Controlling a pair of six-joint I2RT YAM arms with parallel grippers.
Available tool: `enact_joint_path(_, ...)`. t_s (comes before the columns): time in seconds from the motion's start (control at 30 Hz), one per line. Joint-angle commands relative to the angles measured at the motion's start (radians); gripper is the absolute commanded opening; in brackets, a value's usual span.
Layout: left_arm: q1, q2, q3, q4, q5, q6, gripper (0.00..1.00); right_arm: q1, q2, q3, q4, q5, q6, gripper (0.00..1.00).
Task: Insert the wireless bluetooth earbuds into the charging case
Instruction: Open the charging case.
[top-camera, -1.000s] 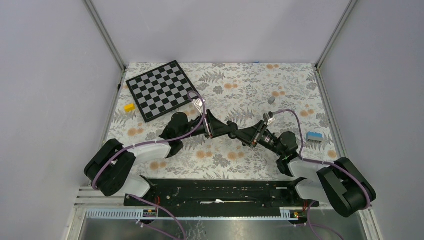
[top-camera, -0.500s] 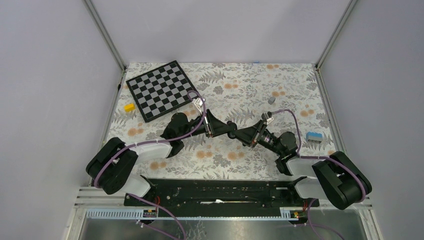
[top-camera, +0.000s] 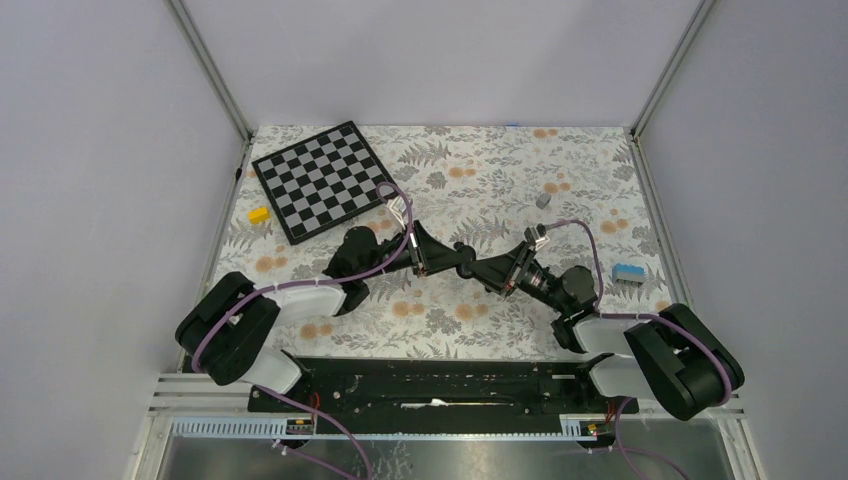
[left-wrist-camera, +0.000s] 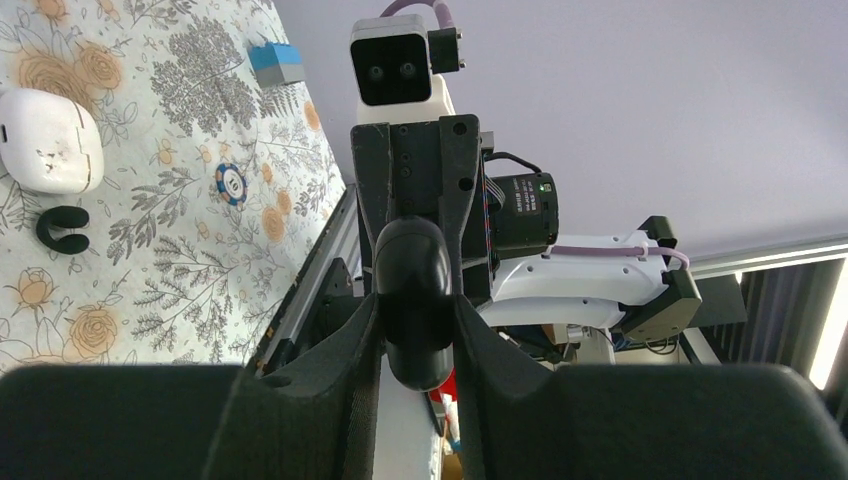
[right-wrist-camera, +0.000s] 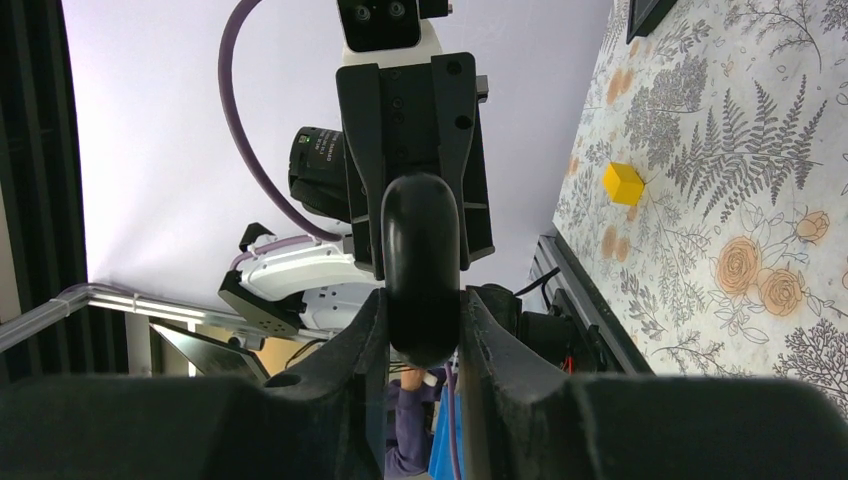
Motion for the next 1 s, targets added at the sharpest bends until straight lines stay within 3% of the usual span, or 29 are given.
enact_joint_path(0.0,-0.004,-0.015,-0.009,0.128,0.016,-0.011,0.0,-0.002,-0.019,-0.024,0.049,-0.021,0.01,0.0)
enact_joint_path(0.33,0.013,0.092,-0.075,0.542,0.106,-0.194,0.0,-0.001,0.175,0.014,0.247,-0.09,0.098,0.0)
enact_joint_path(0.5,0.013,0.076,-0.103,0.533,0.084,-0.178,0.0,-0.002,0.19,0.056,0.245,-0.13,0.101,0.0)
enact_joint_path(0.73,0.038,0.016,-0.125,0.444,0.084,-0.161,0.0,-0.002,0.252,0.023,0.243,-0.1,0.095,0.47)
enact_joint_path(0.97,0.039,-0.019,-0.149,0.358,0.082,-0.132,0.0,-0.002,0.289,0.011,0.241,-0.086,0.072,0.65)
